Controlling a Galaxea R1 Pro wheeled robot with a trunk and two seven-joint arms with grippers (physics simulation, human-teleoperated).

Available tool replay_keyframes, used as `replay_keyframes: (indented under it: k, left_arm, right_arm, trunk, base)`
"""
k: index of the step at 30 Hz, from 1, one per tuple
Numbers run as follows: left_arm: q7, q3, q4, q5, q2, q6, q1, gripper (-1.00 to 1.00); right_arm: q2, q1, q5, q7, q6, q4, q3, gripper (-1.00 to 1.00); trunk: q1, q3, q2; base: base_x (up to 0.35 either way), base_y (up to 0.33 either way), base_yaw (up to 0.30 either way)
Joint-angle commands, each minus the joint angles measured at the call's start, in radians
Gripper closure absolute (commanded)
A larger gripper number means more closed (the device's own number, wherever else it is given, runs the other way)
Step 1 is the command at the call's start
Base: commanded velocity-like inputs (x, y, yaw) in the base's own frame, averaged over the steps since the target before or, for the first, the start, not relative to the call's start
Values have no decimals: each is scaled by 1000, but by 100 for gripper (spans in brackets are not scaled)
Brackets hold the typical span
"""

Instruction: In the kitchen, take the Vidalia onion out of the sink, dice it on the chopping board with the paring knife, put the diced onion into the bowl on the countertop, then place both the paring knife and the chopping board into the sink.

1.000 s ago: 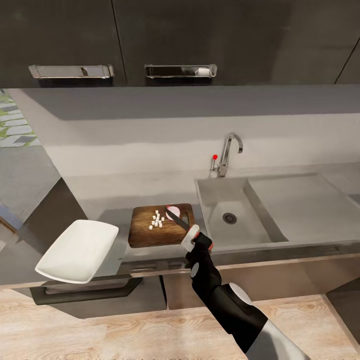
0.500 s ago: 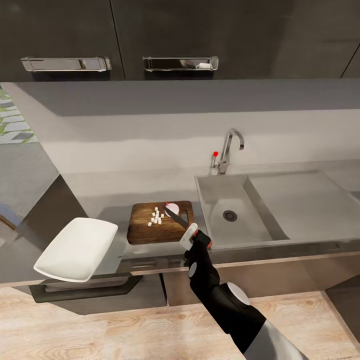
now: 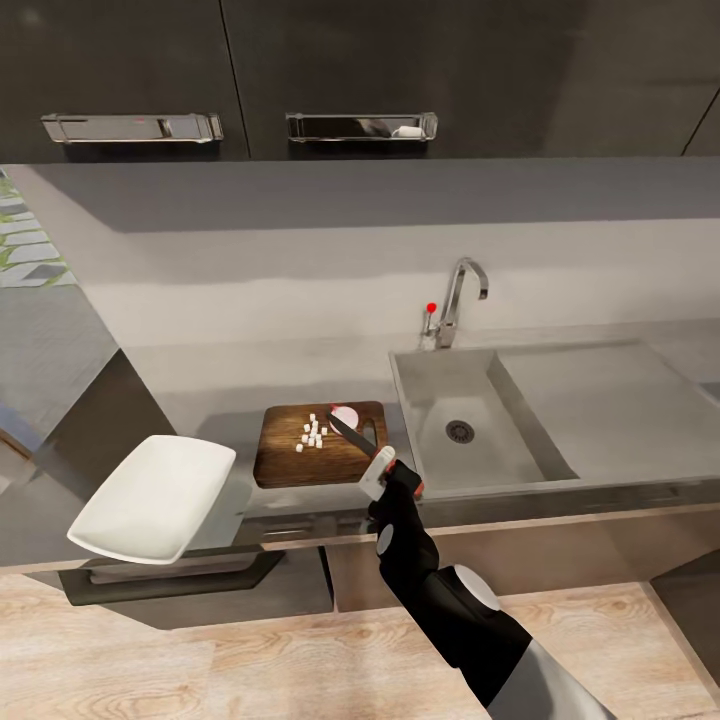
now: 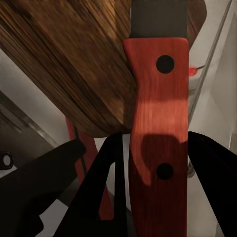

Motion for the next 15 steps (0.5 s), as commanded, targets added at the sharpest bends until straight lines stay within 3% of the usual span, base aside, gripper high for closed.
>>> replay_keyframes:
  k: [1,15]
  left_arm:
    - [7,-6,-1,11,2,-4,0,-100]
    - [7,-6,0,11,2,-4,0,-100]
  right_arm:
    - [0,-1,-38,-3,4,10,3,100]
    - [-1,-1,-38,-3,4,10,3,100]
  trunk:
    - [1,-2,-1]
    - [1,-2,-1]
  base:
    - [0,0,0]
    - [0,0,0]
